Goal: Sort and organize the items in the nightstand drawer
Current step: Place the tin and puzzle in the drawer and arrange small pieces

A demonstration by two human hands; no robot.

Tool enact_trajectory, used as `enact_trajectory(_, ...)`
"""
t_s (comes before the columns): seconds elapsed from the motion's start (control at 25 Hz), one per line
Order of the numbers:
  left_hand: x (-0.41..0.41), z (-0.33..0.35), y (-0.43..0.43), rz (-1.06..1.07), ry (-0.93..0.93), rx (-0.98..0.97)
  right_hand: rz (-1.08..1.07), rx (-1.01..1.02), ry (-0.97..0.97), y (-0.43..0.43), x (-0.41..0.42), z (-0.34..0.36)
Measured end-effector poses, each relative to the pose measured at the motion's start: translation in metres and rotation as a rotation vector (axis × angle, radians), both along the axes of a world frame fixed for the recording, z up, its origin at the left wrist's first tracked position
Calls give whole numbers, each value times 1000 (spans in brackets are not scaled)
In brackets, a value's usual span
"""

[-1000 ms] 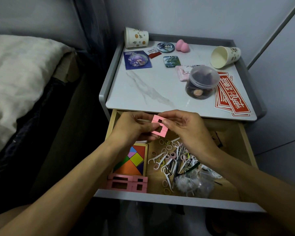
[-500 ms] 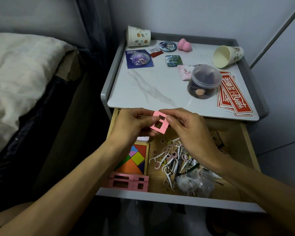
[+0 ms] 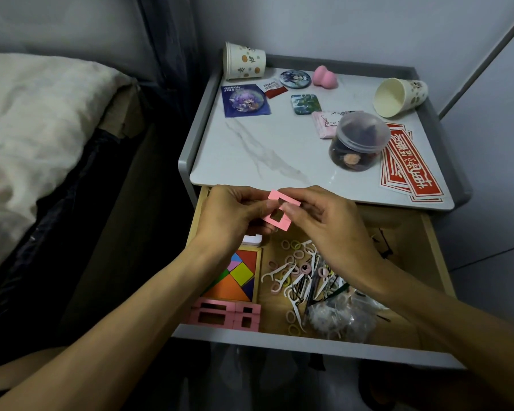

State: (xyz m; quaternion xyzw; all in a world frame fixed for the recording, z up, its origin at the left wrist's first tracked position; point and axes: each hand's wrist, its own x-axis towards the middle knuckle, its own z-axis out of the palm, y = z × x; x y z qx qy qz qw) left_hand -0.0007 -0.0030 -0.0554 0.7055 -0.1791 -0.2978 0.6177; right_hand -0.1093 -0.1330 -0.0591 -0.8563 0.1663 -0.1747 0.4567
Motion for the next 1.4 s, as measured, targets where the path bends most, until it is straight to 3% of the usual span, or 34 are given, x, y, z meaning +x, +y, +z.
enact_trajectory(0.2,2,-2,-1,44,-35,33,31,-385,61,4,0,-4)
enact_trajectory(0.52,2,-3,0,59,-36,50,99,-688,32,2,2,-9)
enact_trajectory(0.76,5,-1,2,51,-17,73,86,-642,12,1,3,-5)
enact_trajectory(1.0,3,3,2,18,-5,120,30,-734,36,5,6,-4)
enact_trajectory(1.4,2,6,1,31,-11,118,53,-605,-4,3,6,-5)
